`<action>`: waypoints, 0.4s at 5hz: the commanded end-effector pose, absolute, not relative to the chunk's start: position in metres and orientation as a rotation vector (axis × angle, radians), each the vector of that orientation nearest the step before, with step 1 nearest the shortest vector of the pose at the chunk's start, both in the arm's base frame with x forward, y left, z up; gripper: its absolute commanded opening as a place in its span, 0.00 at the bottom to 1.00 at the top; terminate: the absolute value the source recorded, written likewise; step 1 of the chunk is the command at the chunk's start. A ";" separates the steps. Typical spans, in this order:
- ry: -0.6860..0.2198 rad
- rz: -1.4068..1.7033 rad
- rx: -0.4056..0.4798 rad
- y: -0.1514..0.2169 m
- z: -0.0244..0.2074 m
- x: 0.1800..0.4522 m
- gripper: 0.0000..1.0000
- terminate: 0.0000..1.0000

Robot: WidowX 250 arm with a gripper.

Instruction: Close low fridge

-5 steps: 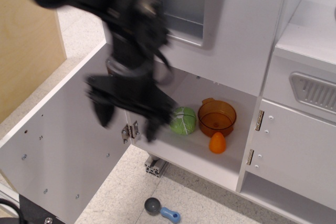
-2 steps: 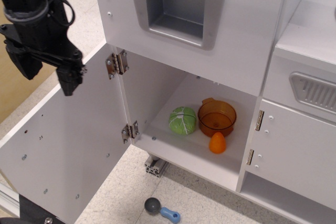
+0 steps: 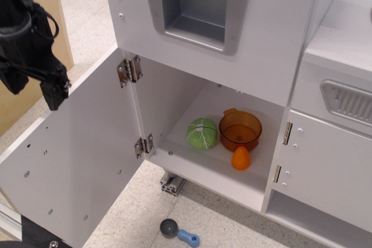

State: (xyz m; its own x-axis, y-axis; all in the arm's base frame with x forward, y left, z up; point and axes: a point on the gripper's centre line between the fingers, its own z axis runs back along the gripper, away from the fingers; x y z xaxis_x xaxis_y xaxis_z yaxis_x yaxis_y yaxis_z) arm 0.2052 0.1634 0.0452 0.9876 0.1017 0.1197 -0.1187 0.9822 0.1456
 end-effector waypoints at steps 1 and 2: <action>-0.103 0.102 0.138 0.158 0.023 0.208 1.00 0.00; -0.086 0.116 0.109 0.142 0.015 0.209 1.00 0.00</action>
